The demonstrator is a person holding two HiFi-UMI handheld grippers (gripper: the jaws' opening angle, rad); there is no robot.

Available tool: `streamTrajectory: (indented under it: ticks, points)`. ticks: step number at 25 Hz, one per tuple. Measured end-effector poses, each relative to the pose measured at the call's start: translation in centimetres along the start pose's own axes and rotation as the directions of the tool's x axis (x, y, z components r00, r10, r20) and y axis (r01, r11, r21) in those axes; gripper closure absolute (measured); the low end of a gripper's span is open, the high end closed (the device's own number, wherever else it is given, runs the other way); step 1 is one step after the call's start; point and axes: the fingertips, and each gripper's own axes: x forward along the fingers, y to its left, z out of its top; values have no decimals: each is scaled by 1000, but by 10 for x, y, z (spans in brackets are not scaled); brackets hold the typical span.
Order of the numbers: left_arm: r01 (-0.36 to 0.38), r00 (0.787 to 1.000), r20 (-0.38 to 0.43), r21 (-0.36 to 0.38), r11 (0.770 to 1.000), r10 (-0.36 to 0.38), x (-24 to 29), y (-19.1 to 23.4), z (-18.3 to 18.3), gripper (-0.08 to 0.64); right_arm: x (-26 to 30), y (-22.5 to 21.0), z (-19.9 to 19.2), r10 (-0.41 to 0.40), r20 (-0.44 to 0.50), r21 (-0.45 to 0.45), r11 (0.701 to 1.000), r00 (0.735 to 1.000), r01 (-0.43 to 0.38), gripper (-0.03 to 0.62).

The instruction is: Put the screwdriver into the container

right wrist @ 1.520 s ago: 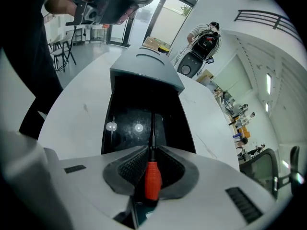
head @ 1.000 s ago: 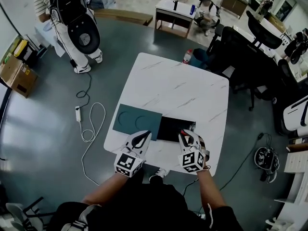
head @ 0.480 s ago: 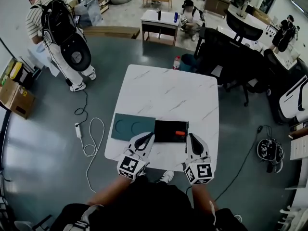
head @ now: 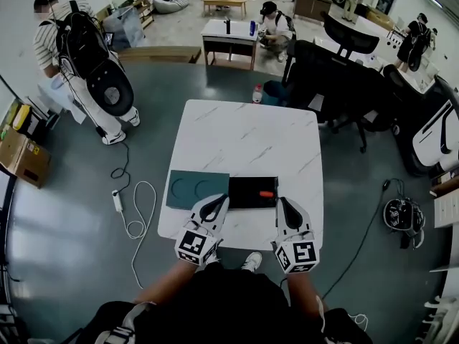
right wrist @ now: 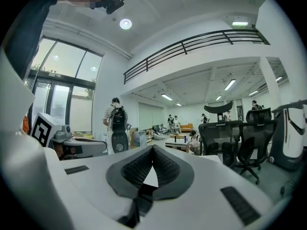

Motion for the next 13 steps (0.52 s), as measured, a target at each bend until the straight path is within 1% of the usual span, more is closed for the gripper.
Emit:
streamTrajectory:
  ticks: [5, 8, 13]
  points:
    - [-1, 1000, -15, -13, 1000, 0, -2, -3, 4, 554, -1, 2, 3, 7, 2, -20, 1000, 1000, -7, 569]
    - [-7, 1000, 15, -25, 1000, 8, -5, -3, 13, 555, -3, 3, 6, 9, 14, -32, 999, 1000, -9, 569]
    - [-11, 999, 45, -8, 1000, 11, -4, -6, 22, 555, -4, 0, 9, 8, 18, -41, 999, 1000, -7, 569]
